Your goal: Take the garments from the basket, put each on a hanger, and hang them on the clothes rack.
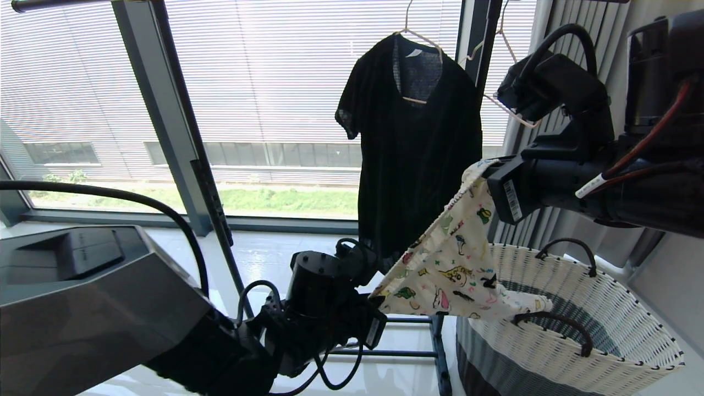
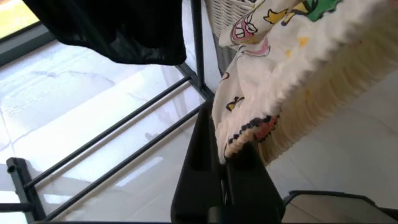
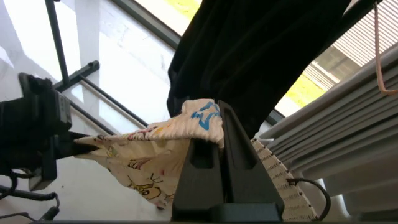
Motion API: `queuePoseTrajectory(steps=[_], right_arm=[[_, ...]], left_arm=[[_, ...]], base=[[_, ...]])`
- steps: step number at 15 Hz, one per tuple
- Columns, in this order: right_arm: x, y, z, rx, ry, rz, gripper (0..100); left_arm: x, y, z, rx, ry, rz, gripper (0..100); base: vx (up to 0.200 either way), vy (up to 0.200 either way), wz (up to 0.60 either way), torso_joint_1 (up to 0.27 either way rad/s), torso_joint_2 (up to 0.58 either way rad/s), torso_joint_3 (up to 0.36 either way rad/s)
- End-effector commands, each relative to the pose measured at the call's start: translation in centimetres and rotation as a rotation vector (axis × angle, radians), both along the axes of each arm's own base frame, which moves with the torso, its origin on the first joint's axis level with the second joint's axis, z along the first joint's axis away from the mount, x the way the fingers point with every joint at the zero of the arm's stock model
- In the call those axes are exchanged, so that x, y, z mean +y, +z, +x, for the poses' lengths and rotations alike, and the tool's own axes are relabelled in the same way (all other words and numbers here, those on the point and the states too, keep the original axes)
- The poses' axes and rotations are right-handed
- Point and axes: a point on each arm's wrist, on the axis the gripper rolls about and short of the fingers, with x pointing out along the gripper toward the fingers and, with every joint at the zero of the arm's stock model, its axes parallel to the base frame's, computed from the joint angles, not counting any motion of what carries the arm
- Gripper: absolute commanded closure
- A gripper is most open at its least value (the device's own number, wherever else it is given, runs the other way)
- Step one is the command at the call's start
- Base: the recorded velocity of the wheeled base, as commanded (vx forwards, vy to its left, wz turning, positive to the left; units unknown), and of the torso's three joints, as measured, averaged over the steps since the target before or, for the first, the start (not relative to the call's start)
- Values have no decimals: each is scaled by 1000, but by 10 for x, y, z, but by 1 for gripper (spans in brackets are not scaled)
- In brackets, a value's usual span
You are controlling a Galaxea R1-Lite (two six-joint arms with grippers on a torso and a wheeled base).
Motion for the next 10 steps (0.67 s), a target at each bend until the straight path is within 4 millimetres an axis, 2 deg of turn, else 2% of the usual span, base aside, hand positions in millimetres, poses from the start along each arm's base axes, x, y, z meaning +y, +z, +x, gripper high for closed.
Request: queuePoseTrajectory(steps=[1, 3, 4, 7, 10], right_arm=[[7, -7, 2, 23, 6, -7, 100], [8, -8, 2, 27, 10, -7, 100], [7, -6, 1, 23, 10, -2, 100], [-9, 6, -13, 20, 9, -2, 100], [-28, 26, -29, 17, 9, 2, 100]], left_arm=[[47, 53, -46, -101, 25, -57, 100], [69, 98, -60, -88, 60, -44, 100], [78, 129, -67, -70, 69, -30, 100], [92, 208, -85, -34, 65, -6, 100], [92, 253, -90, -86, 46, -47, 100]], base=[[0, 0, 0, 0, 0, 0], [0, 0, 0, 0, 0, 0], [0, 0, 0, 0, 0, 0], [0, 0, 0, 0, 0, 0], [0, 0, 0, 0, 0, 0]])
